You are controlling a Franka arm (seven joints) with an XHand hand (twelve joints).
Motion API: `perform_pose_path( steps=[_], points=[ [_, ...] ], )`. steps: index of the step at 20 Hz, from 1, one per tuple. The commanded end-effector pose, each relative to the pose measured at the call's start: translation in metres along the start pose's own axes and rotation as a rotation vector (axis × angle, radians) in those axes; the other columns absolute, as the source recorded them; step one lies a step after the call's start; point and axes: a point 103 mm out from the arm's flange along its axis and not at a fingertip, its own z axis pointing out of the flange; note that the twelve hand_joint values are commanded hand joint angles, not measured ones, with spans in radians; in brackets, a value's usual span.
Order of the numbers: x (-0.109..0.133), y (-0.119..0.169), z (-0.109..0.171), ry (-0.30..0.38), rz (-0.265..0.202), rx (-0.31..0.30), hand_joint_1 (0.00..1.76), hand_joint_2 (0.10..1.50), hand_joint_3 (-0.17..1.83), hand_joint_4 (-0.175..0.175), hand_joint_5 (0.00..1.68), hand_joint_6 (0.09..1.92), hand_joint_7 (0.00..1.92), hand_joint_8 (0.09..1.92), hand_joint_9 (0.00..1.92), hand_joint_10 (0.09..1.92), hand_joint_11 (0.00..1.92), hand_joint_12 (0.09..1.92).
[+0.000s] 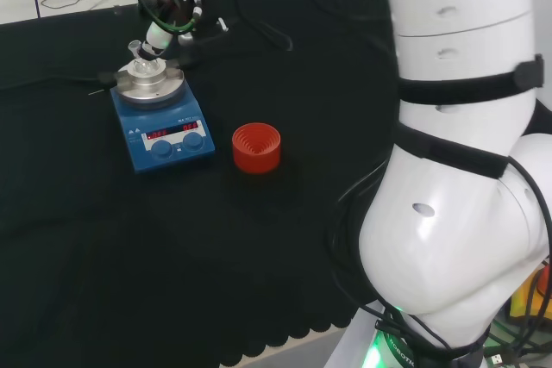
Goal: Turn on the heater.
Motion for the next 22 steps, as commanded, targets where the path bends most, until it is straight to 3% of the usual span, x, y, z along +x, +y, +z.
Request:
perform_pose_path(
  steps=[1,7,11,22],
  points=[
    [0.000,-0.074,-0.011,-0.003,0.057,-0.066,0.82,0.63,0.50,-0.046,0.38,0.21,0.01,0.66,0.28,0.74,0.05,1.44],
    [0.004,-0.126,0.012,-0.009,0.070,-0.057,0.82,0.64,0.50,-0.041,0.39,0.19,0.06,0.67,0.33,0.74,0.08,1.43],
    [0.010,-0.154,0.033,-0.023,0.072,-0.019,0.86,0.65,0.54,-0.037,0.41,0.15,0.17,0.70,0.43,0.72,0.17,1.40],
    [0.025,-0.181,0.077,-0.013,0.045,0.076,1.05,0.63,0.84,-0.039,0.50,0.12,0.48,0.74,0.74,0.64,0.40,1.34]
  ],
)
